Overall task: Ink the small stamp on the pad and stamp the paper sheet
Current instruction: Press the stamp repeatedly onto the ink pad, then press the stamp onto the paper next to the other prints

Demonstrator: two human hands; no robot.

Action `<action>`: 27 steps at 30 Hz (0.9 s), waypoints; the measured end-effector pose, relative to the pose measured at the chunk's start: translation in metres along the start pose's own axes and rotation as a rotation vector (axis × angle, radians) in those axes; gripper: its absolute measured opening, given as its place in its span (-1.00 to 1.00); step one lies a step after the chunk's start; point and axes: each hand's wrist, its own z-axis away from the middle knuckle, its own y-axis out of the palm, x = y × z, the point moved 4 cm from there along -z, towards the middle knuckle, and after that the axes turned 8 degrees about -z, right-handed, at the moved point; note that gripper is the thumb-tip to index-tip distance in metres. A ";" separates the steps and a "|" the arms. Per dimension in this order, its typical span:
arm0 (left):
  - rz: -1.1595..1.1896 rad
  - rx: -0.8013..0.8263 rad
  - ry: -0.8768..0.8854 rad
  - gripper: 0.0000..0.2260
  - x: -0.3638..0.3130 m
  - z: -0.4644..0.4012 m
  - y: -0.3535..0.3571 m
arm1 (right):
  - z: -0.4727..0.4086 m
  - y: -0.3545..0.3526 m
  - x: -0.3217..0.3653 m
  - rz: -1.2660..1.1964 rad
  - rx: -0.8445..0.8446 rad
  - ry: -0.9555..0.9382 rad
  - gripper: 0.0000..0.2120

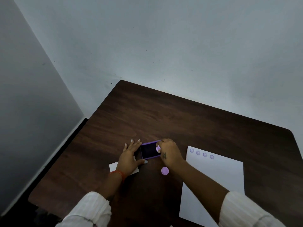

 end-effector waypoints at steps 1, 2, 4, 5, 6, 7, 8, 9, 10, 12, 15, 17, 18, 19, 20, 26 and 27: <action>0.000 0.001 0.000 -0.27 -0.001 0.000 0.000 | 0.001 0.002 0.000 -0.016 -0.014 0.032 -0.81; 0.001 0.003 -0.002 -0.27 -0.001 0.001 -0.001 | -0.001 0.003 0.001 -0.027 0.007 0.073 -0.80; 0.000 0.013 0.001 -0.27 -0.003 0.002 -0.002 | -0.003 -0.001 -0.003 -0.115 0.057 0.174 -0.80; -0.003 0.020 0.003 -0.28 -0.004 0.002 -0.003 | -0.002 -0.005 -0.006 -0.234 0.042 0.222 -0.81; -0.009 0.026 0.007 -0.28 -0.005 0.003 -0.003 | 0.001 -0.010 -0.011 -0.400 -0.026 0.261 -0.83; -0.019 0.030 0.009 -0.28 -0.005 0.003 -0.004 | 0.006 -0.016 -0.015 -0.586 -0.126 0.296 -0.85; -0.038 0.035 0.013 -0.28 -0.006 0.003 -0.003 | 0.016 -0.022 -0.021 -0.786 -0.213 0.352 -0.83; -0.061 0.042 0.013 -0.28 -0.006 0.003 -0.003 | 0.026 -0.024 -0.027 -1.009 -0.259 0.422 -0.80; -0.076 0.049 0.002 -0.27 -0.005 0.004 -0.002 | 0.037 -0.026 -0.032 -1.230 -0.266 0.496 -0.78; -0.074 0.050 -0.043 -0.23 -0.003 0.006 -0.001 | 0.059 -0.027 -0.041 -1.620 -0.263 0.611 -0.80; -0.100 0.032 -0.015 -0.21 -0.005 0.008 0.001 | 0.097 -0.032 -0.059 -2.091 -0.318 0.662 -0.83; -0.115 0.032 -0.002 -0.24 -0.005 0.010 0.001 | 0.120 -0.035 -0.065 -2.248 -0.355 0.622 -0.78; -0.106 0.026 -0.011 -0.24 -0.006 0.010 0.000 | 0.130 -0.038 -0.068 -2.300 -0.376 0.603 -0.73; -0.096 0.009 -0.021 -0.25 -0.007 0.011 -0.002 | 0.138 -0.040 -0.072 -2.336 -0.397 0.585 -0.69; -0.097 -0.019 -0.025 -0.27 -0.009 0.011 -0.003 | 0.145 -0.042 -0.075 -2.363 -0.417 0.566 -0.66; -0.150 -0.082 0.162 -0.40 -0.065 0.010 0.012 | 0.168 -0.056 -0.093 -2.414 -0.489 0.452 -0.70; -0.156 -0.056 0.204 -0.40 -0.077 0.009 0.018 | 0.169 -0.056 -0.097 -2.401 -0.503 0.445 -0.71</action>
